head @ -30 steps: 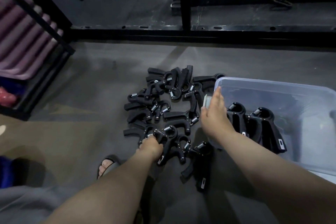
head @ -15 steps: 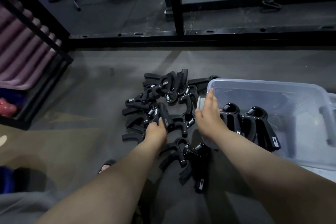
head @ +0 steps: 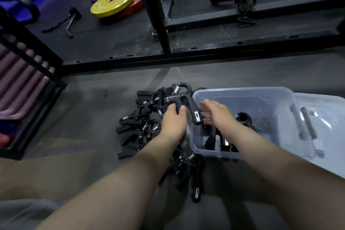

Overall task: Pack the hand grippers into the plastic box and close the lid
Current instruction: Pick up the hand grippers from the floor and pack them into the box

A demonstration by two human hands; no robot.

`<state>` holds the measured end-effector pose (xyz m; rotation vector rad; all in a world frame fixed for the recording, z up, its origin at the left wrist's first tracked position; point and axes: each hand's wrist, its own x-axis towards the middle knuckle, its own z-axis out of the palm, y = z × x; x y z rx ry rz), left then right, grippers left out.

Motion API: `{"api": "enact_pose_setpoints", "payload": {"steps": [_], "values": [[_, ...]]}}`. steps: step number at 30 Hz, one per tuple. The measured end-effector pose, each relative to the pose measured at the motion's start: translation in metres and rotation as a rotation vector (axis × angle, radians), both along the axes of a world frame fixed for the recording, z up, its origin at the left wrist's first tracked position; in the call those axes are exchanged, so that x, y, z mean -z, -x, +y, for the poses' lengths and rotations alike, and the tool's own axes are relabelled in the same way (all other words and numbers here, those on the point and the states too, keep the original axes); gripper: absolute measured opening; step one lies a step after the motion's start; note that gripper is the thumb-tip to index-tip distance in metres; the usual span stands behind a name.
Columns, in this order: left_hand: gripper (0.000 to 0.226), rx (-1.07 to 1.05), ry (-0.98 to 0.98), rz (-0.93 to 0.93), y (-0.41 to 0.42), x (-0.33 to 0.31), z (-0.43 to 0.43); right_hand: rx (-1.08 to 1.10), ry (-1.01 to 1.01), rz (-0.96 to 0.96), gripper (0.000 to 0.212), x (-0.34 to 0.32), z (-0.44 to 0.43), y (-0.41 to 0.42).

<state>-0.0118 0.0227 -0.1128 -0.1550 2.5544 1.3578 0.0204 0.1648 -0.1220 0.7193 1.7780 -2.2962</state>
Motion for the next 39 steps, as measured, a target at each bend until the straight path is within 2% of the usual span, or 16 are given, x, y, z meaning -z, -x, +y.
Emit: {"api": "enact_pose_setpoints", "payload": {"steps": [3,5,8,10,13,17,21,24,29,33,39], "values": [[0.032,0.188,0.056,0.013,-0.008,-0.005,0.022,-0.034,-0.048,0.049,0.009,-0.017,0.014,-0.005],[0.039,0.286,0.064,-0.010,-0.013,-0.004,0.035,-0.102,-0.235,0.026,0.011,-0.015,0.025,-0.007],[0.040,0.423,0.181,0.140,-0.020,0.004,0.038,-0.135,-0.562,-0.106,0.012,0.007,0.047,-0.008],[0.048,0.436,0.343,0.262,-0.025,0.012,0.031,-0.134,-0.676,-0.228,0.018,0.030,0.064,-0.012],[0.057,0.407,0.422,0.256,-0.032,0.025,0.023,-0.229,-0.768,-0.351,0.018,0.046,0.068,-0.027],[0.076,0.461,0.452,0.273,-0.039,0.040,0.023,-0.315,-0.823,-0.411,0.018,0.043,0.051,-0.033],[0.078,0.464,0.421,0.309,-0.039,0.045,0.020,-0.180,-0.769,-0.479,0.042,0.057,0.040,-0.020],[0.077,0.476,0.414,0.341,-0.038,0.051,0.016,-0.178,-0.724,-0.488,0.037,0.061,0.035,-0.012],[0.076,0.456,0.391,0.348,-0.038,0.055,0.016,-0.223,-0.850,-0.535,0.039,0.064,0.037,-0.012],[0.075,0.455,0.379,0.347,-0.038,0.055,0.015,-0.263,-0.895,-0.492,0.030,0.064,0.048,-0.015],[0.074,0.438,0.361,0.323,-0.040,0.054,0.016,-0.166,-0.907,-0.516,0.016,0.059,0.069,-0.015]]}}
